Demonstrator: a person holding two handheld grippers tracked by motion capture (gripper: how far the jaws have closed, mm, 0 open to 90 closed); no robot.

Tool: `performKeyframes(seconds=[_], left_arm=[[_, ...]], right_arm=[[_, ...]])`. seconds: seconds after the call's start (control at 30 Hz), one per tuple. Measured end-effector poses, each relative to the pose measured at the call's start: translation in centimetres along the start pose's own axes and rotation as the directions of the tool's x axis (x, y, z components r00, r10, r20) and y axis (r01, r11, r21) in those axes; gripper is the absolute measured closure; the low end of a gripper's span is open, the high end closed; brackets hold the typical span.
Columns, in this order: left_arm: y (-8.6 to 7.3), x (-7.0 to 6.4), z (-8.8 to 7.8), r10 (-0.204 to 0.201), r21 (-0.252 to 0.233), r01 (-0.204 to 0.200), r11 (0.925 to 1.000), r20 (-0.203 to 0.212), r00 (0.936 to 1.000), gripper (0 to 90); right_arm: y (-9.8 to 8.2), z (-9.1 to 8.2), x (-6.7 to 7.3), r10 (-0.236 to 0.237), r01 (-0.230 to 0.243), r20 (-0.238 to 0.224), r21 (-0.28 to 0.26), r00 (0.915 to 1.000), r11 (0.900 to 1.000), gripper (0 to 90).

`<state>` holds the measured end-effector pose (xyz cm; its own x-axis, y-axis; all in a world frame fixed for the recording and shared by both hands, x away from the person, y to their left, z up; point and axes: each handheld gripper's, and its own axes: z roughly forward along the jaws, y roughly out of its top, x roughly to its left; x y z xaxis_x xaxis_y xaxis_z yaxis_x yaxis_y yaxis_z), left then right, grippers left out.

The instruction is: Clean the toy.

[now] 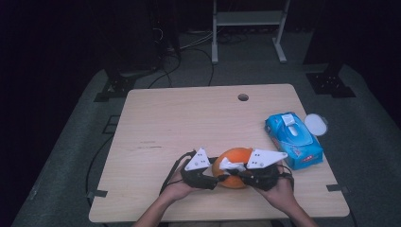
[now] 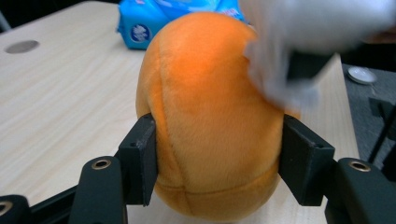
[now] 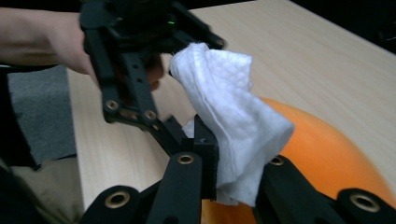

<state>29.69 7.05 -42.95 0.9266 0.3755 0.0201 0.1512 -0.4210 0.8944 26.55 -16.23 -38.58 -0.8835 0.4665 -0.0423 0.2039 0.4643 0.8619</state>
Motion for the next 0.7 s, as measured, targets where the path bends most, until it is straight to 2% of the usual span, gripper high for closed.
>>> performKeyframes(seconds=[0.03, 0.1, 0.17, 0.27, 0.37, 0.43, 0.5, 0.53, 0.57, 0.6, 0.7], left_arm=[[-0.1, 0.0, -0.1, 0.007, 0.001, -0.007, 1.0, -0.008, 0.9999, 37.4], [-0.3, 0.2, 0.1, -0.017, -0.001, 0.017, 0.9999, 0.001, 0.9999, 34.2], [-0.3, 0.2, 0.4, -0.04, -0.001, 0.04, 0.9992, 0.021, 0.999, 25.7], [-0.2, 0.2, 0.7, -0.039, -0.003, 0.039, 0.9992, 0.011, 0.9992, 25.7], [0.0, 0.0, 0.7, -0.031, 0.002, 0.031, 0.9995, -0.016, 0.9994, 31.2], [0.2, -0.5, 0.9, -0.01, 0.009, 0.01, 0.9999, -0.022, 0.9997, 31.6], [0.4, -1.1, 1.1, 0.026, 0.023, -0.026, 0.9994, -0.024, 0.9994, 31.6], [0.4, -1.1, 1.1, 0.026, 0.023, -0.026, 0.9994, -0.024, 0.9994, 32.1], [0.4, -1.2, 1.1, 0.047, 0.033, -0.045, 0.9984, -0.033, 0.9984, 32.4], [0.3, -1.1, 1.1, 0.037, 0.032, -0.036, 0.9988, -0.03, 0.9989, 32.6], [0.1, -0.8, 1.0, 0.028, 0.026, -0.027, 0.9993, -0.028, 0.9992, 32.7]], right_arm=[[0.0, -0.4, -0.4, 0.013, -0.013, 0.018, -0.002, 0.9998, 1.0, 83.1], [-0.4, -1.2, -1.7, 0.042, -0.042, 0.06, 0.001, 0.9973, 0.999, 83.2], [-1.3, -1.4, -2.7, 0.08, -0.08, 0.064, 0.005, 0.9948, 0.997, 83.2], [-1.8, -1.2, -3.0, 0.107, -0.108, 0.068, 0.009, 0.9919, 0.994, 83.2], [-1.0, -0.9, -2.1, 0.077, -0.077, 0.054, -0.005, 0.9956, 0.997, 83.2], [-0.5, -0.1, -1.1, 0.065, -0.065, 0.018, -0.006, 0.9978, 0.998, 83.2], [-0.1, 0.7, 0.1, 0.03, -0.03, -0.004, 0.007, 0.9995, 1.0, 83.2], [0.1, 1.2, 0.8, -0.011, 0.01, 0.007, 0.028, 0.9999, 1.0, 83.3], [0.2, 1.4, 1.0, -0.032, 0.031, 0.024, 0.04, 0.9992, 0.999, 83.3], [0.2, 1.3, 0.9, -0.03, 0.029, 0.027, 0.038, 0.9992, 0.999, 83.3], [0.0, 0.7, -0.1, 0.007, -0.007, 0.037, 0.021, 0.9993, 1.0, 83.3]])
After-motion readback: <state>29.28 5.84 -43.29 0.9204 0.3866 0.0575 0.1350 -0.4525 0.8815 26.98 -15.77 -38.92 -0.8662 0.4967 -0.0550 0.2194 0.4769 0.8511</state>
